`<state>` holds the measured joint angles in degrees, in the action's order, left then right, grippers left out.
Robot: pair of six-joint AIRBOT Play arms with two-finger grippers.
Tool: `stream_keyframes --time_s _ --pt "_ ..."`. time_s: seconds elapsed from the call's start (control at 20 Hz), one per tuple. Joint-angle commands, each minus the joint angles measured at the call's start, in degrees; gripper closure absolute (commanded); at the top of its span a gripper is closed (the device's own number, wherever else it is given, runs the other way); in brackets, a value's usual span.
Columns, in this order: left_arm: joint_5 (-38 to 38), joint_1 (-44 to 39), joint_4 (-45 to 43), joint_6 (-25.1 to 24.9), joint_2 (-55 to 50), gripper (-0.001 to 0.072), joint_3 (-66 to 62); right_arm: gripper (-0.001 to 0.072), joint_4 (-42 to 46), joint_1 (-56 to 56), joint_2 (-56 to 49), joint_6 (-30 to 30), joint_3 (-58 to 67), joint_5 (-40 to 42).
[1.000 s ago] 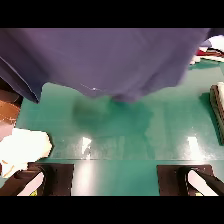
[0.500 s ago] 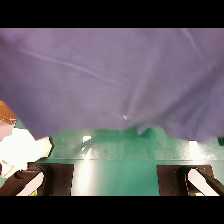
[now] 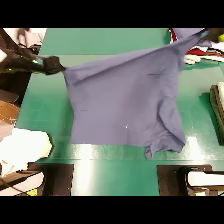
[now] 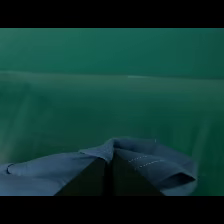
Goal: Fold the shirts.
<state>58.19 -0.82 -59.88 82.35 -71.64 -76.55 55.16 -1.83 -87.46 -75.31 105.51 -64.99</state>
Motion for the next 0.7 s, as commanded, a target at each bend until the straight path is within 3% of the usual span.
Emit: stream_keyframes --time_s 0.0,0.2,0.25,0.3,0.35,0.55,0.65 --pt "-10.25 0.04 0.98 -1.64 -8.61 0.0685 3.06 0.0692 4.85 5.03 -9.09 -0.31 -2.36 9.92" --pt "-15.58 0.04 1.14 -1.53 -11.45 0.0682 3.02 0.0685 4.83 5.22 -11.26 -0.31 -2.36 16.87" --pt "-15.69 0.04 1.14 -1.53 -11.45 0.0503 2.91 0.0599 4.31 4.85 -11.23 -0.31 -2.19 17.27" --pt "-15.43 0.04 1.14 -1.29 -11.45 0.0209 2.78 0.0341 4.44 4.28 -11.26 -0.31 -1.44 16.22" --pt "-14.47 0.2 0.96 -1.33 -11.45 0.0083 2.38 0.0242 4.37 3.69 -11.26 -0.31 -0.22 13.6" --pt "1.18 5.57 0.87 -1.6 -11.17 0.0093 -4.72 0.027 4.48 -0.28 -10.99 1.38 4.33 -10.54" --pt "7.69 9.27 0.66 -3.34 -8.85 0.0094 -5.38 0.0282 4.5 -2.43 -8.9 3.43 -0.22 -19.74"
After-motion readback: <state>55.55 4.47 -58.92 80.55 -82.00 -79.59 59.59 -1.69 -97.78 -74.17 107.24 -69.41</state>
